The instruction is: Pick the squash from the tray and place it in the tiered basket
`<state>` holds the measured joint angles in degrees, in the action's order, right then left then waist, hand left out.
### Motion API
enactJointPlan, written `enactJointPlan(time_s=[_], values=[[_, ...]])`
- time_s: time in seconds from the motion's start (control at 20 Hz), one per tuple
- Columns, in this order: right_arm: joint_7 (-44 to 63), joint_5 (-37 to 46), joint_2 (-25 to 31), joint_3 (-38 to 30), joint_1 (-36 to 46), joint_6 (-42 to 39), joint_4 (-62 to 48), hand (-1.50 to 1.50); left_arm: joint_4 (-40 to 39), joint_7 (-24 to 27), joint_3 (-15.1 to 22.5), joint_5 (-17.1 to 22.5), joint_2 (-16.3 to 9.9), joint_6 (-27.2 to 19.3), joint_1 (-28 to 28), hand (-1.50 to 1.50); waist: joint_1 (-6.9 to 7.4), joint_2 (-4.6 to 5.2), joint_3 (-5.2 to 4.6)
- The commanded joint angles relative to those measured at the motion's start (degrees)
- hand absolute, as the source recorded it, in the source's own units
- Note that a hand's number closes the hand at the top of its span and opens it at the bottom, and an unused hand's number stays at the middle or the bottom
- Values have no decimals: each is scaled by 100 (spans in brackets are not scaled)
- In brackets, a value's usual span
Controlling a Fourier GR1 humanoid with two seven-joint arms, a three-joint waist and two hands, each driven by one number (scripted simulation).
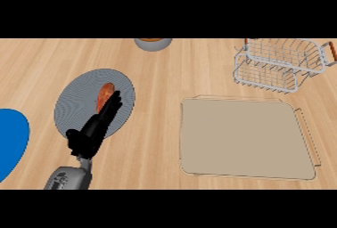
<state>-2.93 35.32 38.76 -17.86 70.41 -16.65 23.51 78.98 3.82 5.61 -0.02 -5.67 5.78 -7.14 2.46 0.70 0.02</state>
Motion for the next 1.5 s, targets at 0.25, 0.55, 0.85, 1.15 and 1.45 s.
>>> enactJointPlan(time_s=[0.25, 0.55, 0.85, 1.15, 1.45], values=[[-96, 149, -481, 28, 445, 482, -784, 150, -237, 89, -57, -22, 64, 23, -169, 0, 64, 49, 3], [112, -208, -717, -270, 668, 134, -1035, 150, -441, 371, -250, 27, -81, 145, -212, 0, 9, 34, 0], [1158, -757, -840, -843, 573, 1, -1606, 150, -8, -89, -77, 33, 68, 62, -73, 0, 28, 27, 4], [1425, -1297, -695, -1314, 553, -203, -1563, -150, -397, 252, -177, -56, 68, 33, -206, 0, -3, 45, 3], [1459, -1295, -364, -1380, 638, 1148, -1019, -150, -237, 230, -129, -53, 50, 83, 6, 0, -20, 28, -1]])
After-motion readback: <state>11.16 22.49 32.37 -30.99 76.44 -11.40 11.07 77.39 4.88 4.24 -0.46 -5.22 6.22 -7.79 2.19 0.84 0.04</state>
